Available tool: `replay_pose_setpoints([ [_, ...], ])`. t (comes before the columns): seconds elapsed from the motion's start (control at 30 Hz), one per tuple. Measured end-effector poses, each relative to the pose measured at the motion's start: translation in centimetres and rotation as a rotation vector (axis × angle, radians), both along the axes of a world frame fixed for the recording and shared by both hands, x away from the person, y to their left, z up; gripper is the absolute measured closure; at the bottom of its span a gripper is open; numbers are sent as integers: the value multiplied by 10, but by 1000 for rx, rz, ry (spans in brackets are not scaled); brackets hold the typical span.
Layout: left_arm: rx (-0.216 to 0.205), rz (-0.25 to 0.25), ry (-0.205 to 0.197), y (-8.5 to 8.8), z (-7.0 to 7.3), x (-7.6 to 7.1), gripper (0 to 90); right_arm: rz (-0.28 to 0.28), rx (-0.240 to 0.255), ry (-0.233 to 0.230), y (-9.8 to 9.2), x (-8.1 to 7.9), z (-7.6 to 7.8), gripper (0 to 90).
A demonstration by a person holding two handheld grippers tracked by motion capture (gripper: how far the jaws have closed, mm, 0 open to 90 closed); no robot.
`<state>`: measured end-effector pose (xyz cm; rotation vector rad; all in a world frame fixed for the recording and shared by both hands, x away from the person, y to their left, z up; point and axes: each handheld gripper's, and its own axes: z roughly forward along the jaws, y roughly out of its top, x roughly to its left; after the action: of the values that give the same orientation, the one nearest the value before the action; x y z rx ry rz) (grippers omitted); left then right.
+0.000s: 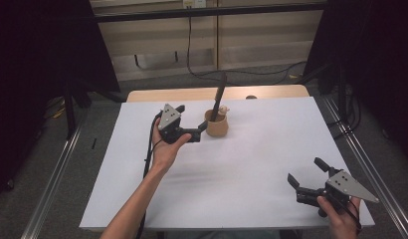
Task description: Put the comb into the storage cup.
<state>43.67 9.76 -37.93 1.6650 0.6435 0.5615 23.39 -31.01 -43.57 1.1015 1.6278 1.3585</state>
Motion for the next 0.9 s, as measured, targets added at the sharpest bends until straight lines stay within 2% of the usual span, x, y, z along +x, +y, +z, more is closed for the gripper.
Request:
replay_pose_setpoints([
  [0.17,-14,7,-12,12,6,-9,19,-12,0,-1,-1,0,0,0],
  [0.23,-24,11,-3,16,7,-13,26,-13,-4,1,-1,0,0,0],
  [0.37,-21,24,-11,23,6,-18,26,-11,-1,1,-1,-2,0,0],
  [0.5,-43,26,-2,32,5,-23,26,-12,-4,1,-1,-2,0,0],
  [0.6,-29,46,0,44,2,-29,26,-9,-3,-5,-1,-2,1,0],
  [0.7,-34,61,1,49,-1,-32,26,-12,-2,0,-1,-1,0,0],
  [0.9,-13,89,-6,61,-7,-40,26,-11,-1,0,0,0,0,1],
])
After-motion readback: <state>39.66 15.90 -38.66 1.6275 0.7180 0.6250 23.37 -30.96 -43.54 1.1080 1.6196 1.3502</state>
